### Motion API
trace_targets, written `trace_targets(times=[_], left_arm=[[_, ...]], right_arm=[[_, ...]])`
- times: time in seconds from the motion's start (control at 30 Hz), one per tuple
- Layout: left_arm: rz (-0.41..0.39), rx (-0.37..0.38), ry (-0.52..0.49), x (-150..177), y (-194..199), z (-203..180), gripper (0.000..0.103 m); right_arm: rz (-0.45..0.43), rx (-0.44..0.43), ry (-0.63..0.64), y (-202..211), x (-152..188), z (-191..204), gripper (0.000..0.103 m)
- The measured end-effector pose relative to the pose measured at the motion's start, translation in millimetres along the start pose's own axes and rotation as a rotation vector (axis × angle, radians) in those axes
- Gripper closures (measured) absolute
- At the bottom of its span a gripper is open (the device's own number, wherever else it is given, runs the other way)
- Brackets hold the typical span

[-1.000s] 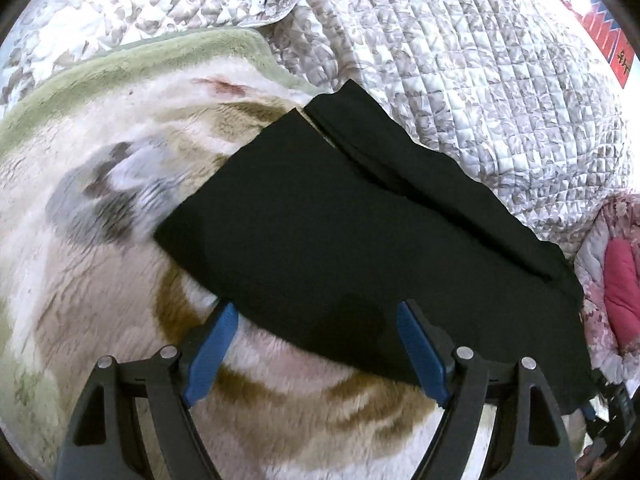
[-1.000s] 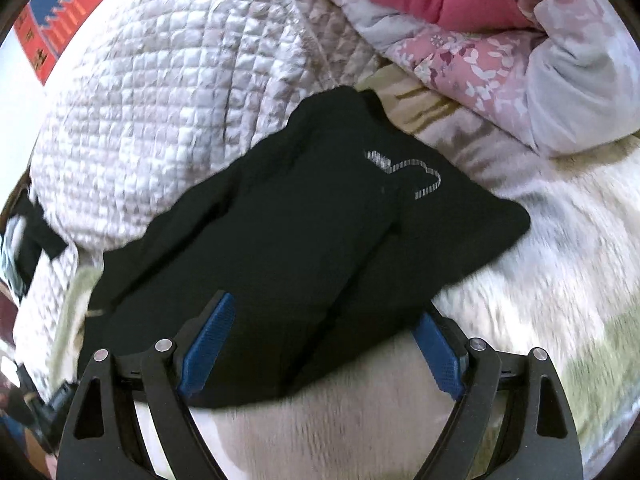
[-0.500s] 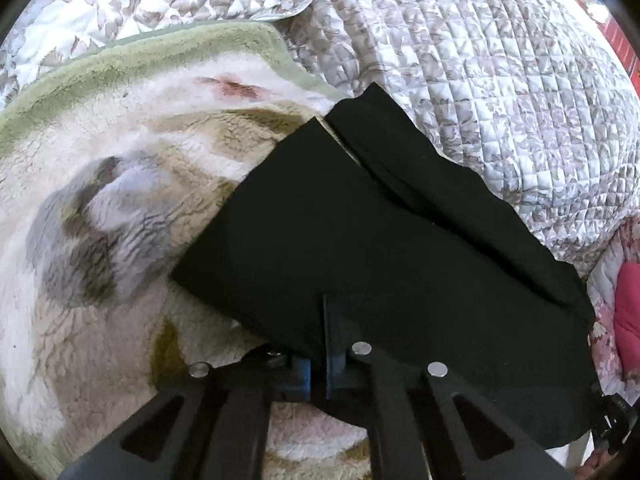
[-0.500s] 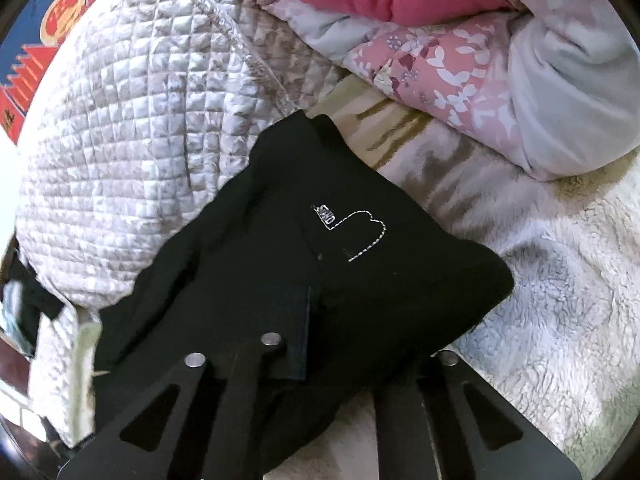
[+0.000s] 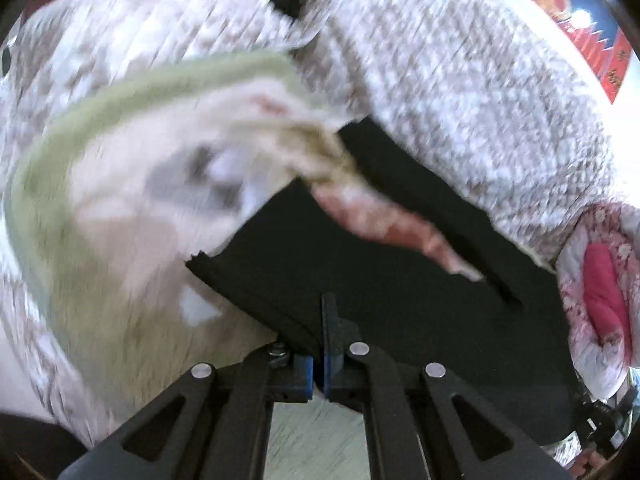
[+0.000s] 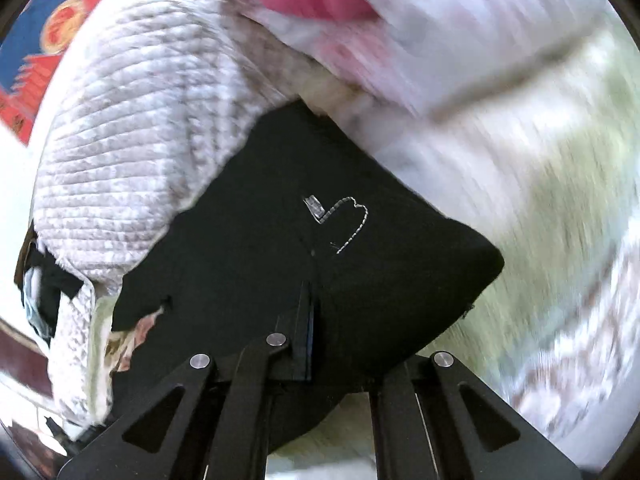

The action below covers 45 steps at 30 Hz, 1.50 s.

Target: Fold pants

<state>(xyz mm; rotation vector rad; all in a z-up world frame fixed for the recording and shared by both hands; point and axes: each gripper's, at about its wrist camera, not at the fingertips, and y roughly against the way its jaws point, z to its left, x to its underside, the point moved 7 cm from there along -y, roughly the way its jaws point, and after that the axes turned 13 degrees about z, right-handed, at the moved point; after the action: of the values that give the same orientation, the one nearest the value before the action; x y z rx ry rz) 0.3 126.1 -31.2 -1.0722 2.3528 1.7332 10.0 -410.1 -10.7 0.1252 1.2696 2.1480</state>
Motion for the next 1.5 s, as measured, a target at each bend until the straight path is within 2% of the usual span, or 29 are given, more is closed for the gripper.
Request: trace_targets(times=[0.07, 0.37, 0.43, 0.5, 0.57, 0.67, 0.73, 0.77, 0.9, 0.97, 1.03, 1.07, 1.13, 1.17, 1.23, 1.3, 1.5], left_arm=[[0.017, -0.001, 0.011, 8, -2, 4, 0.099], [-0.020, -0.017, -0.033, 21, 10, 5, 0.098], [-0.019, -0.031, -0.028, 17, 11, 7, 0.094], [-0.036, -0.053, 0.004, 14, 18, 16, 0.094], [-0.075, -0.097, 0.033, 10, 29, 26, 0.093], [-0.147, -0.173, 0.034, 2, 47, 30, 0.092], [-0.160, -0.159, -0.014, -3, 50, 15, 0.092], [-0.154, -0.136, -0.053, -5, 48, 2, 0.092], [-0.082, -0.038, -0.234, -8, 23, -61, 0.078], [-0.059, -0.028, -0.326, -5, 7, -88, 0.078], [-0.046, -0.062, -0.386, -2, -14, -98, 0.078], [-0.015, -0.080, -0.389, 0, -27, -96, 0.078], [0.079, -0.104, -0.329, 6, -55, -78, 0.077], [0.063, -0.069, -0.311, 5, -54, -72, 0.076], [0.050, -0.104, -0.313, 3, -48, -69, 0.075], [0.037, -0.127, -0.317, 1, -43, -72, 0.075], [0.037, -0.104, -0.342, -14, -37, -97, 0.074]], right_arm=[[-0.020, -0.003, 0.009, 7, 4, 1, 0.099], [-0.039, 0.035, 0.067, 10, 6, 4, 0.097], [-0.036, 0.048, 0.064, 14, 10, 2, 0.084], [-0.066, 0.096, 0.041, 26, 14, -4, 0.060], [-0.125, 0.135, 0.014, 45, 18, -12, 0.052], [-0.230, 0.213, 0.012, 73, 18, -11, 0.051], [-0.284, 0.255, 0.096, 80, 13, 6, 0.051], [-0.283, 0.269, 0.145, 78, 10, 16, 0.051], [-0.192, 0.250, 0.327, 44, 2, 57, 0.051], [-0.141, 0.312, 0.370, 18, -5, 59, 0.051], [-0.067, 0.385, 0.332, -7, -9, 39, 0.052], [-0.035, 0.391, 0.285, -14, -10, 26, 0.057], [-0.062, 0.350, 0.234, -6, -11, 14, 0.060], [-0.075, 0.363, 0.230, -1, -13, 13, 0.060], [-0.106, 0.391, 0.222, 7, -16, 14, 0.060], [-0.115, 0.346, 0.244, 12, -17, 26, 0.060], [-0.085, 0.271, 0.463, -9, -11, 97, 0.060]])
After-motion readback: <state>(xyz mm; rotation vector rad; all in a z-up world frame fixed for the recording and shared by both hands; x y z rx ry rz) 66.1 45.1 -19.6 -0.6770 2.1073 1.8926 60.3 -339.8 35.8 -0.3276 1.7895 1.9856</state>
